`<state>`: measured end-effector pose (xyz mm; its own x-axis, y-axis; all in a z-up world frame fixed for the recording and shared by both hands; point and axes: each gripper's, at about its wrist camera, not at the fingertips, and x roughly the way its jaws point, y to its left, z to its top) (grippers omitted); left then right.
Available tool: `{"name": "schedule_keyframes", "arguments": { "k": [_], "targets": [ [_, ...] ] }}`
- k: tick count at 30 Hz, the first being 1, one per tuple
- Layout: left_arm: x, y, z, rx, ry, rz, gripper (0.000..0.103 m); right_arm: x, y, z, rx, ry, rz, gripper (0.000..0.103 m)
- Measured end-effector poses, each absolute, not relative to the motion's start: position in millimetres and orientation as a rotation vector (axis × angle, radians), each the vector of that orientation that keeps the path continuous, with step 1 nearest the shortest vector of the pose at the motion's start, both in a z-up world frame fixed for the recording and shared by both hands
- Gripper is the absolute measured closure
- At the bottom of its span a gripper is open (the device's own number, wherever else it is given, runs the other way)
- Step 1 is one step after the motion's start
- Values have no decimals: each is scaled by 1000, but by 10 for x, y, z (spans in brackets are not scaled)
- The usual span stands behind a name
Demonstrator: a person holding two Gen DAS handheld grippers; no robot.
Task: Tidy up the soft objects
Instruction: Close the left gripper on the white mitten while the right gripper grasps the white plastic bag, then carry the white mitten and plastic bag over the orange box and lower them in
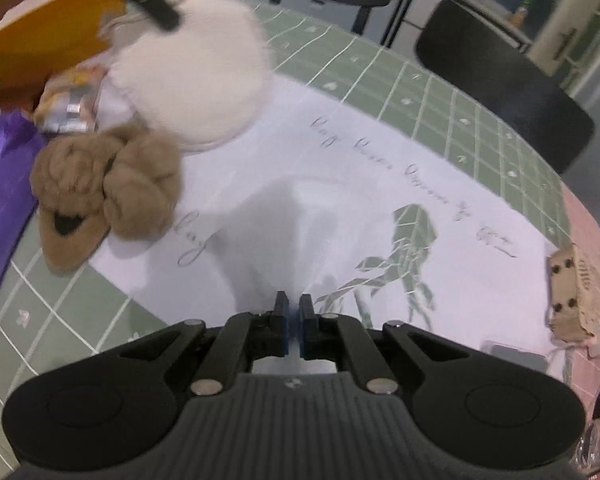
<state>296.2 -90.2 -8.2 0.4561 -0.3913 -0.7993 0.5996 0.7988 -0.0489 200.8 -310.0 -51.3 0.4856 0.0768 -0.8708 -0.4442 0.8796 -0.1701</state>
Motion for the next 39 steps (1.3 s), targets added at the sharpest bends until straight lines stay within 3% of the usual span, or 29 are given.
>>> {"name": "schedule_keyframes", "arguments": {
  "k": [12, 39],
  "targets": [
    [2484, -298, 271, 248, 824, -532, 96, 1519, -2679, -183, -476, 976, 379, 102],
    [924, 1372, 565, 181, 714, -451, 96, -108, -1191, -79, -760, 1029, 838, 102]
  ]
}}
